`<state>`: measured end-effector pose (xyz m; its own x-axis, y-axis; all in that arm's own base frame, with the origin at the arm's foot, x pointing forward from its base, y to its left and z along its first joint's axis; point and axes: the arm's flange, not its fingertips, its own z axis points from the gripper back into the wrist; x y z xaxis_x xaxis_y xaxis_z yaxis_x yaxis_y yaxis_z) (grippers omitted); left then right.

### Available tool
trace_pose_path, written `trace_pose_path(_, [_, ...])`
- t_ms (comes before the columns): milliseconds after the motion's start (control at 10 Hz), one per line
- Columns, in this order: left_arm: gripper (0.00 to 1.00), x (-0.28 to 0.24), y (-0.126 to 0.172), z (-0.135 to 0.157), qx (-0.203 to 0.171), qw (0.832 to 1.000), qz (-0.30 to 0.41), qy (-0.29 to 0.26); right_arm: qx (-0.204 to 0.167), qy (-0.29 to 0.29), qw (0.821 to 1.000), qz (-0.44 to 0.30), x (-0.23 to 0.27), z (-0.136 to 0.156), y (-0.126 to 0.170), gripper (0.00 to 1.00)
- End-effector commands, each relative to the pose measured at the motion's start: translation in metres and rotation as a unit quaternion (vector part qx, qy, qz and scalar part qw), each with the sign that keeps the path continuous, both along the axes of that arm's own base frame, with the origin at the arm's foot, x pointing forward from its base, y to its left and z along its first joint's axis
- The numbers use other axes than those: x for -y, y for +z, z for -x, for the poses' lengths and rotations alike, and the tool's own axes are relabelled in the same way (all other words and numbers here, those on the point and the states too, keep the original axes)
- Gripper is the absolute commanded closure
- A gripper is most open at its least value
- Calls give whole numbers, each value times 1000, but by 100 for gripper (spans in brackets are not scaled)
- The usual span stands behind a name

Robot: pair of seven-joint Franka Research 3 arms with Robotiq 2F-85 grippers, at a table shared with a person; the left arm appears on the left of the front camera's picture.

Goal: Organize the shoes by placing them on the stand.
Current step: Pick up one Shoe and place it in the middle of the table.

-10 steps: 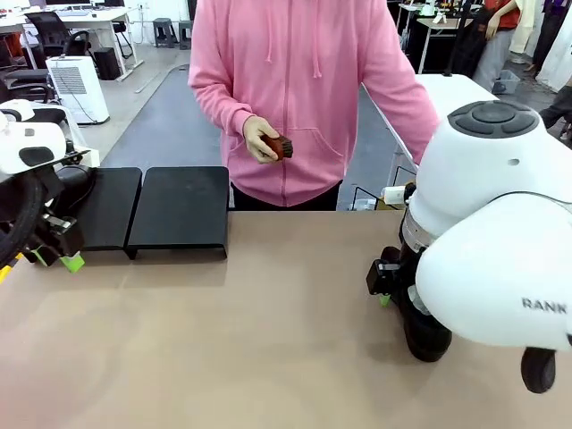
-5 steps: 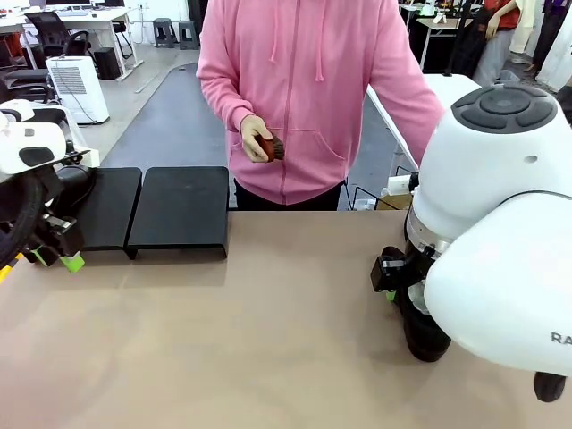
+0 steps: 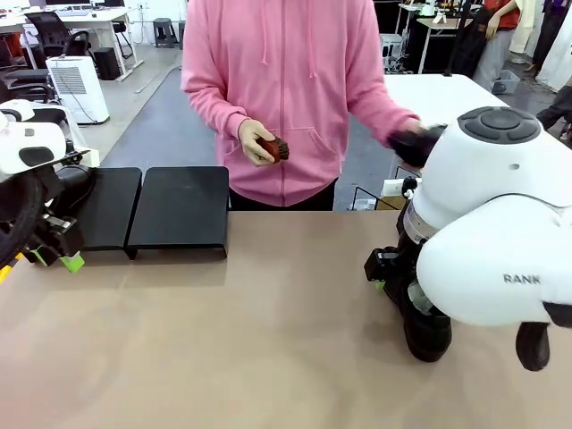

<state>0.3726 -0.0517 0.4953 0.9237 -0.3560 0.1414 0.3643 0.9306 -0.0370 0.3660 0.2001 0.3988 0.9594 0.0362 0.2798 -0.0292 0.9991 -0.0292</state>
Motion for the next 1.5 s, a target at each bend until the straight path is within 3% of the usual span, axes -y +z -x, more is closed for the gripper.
trace_pose_path(0, [51, -1, 0, 2, 2, 1000, 4, 0, -28, 30, 999, -19, -1, -22, -10, 0])
trace_pose_path(700, [51, -1, 0, 2, 2, 1000, 4, 0, -106, 29, 994, -13, -11, -38, -59, 0])
trace_pose_path(800, [51, -1, 0, 2, 2, 1000, 4, 0, -107, 25, 994, -16, -9, -39, -63, 12])
trace_pose_path(1300, [51, -1, 0, 2, 2, 1000, 4, 0, -110, -1, 994, -7, -3, -38, -64, 93])
trace_pose_path(1400, [51, -1, 0, 2, 2, 1000, 4, 0, -109, -5, 994, -3, -2, -37, -63, 100])
